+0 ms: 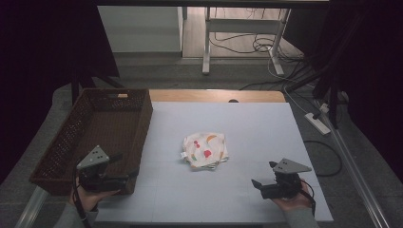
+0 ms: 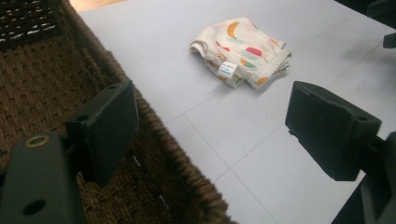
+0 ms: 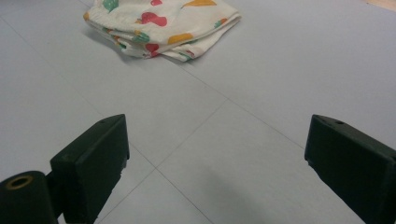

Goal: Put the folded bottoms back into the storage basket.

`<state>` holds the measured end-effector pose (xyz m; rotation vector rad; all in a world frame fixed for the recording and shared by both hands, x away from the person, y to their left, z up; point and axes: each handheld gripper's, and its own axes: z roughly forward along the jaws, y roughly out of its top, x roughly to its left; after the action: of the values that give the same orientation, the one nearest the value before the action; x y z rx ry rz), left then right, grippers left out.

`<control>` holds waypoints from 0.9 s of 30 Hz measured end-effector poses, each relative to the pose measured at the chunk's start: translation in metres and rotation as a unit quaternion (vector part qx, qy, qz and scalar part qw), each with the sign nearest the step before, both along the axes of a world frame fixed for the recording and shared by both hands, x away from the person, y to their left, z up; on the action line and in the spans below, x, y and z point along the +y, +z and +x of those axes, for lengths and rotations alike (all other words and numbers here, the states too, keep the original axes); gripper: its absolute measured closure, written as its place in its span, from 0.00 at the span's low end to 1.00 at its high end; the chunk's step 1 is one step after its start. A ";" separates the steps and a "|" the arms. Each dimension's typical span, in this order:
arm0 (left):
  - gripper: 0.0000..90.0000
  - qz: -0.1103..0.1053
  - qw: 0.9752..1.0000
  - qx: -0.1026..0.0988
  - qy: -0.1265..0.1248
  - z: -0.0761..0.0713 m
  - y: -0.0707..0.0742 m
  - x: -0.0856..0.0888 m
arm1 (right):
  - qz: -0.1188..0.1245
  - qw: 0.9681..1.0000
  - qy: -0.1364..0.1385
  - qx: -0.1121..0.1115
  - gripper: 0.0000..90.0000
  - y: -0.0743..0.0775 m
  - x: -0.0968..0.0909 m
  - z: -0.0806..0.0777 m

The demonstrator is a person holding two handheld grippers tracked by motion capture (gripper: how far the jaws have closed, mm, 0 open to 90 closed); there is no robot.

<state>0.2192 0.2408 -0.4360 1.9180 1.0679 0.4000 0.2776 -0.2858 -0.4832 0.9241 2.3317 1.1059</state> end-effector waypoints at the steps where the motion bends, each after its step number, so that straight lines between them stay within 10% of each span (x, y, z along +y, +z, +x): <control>1: 0.18 0.000 1.000 0.000 -0.001 0.000 0.000 -0.001 | -0.001 1.000 0.000 0.000 0.07 0.000 0.000 0.000; 27: 0.18 0.009 1.000 0.005 -0.021 0.018 0.010 -0.025 | 0.002 1.000 0.001 -0.001 0.07 -0.001 0.001 0.000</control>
<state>0.2375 0.2159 -0.4259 1.9575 1.0320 0.3769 0.2776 -0.2845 -0.4841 0.9224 2.3295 1.1119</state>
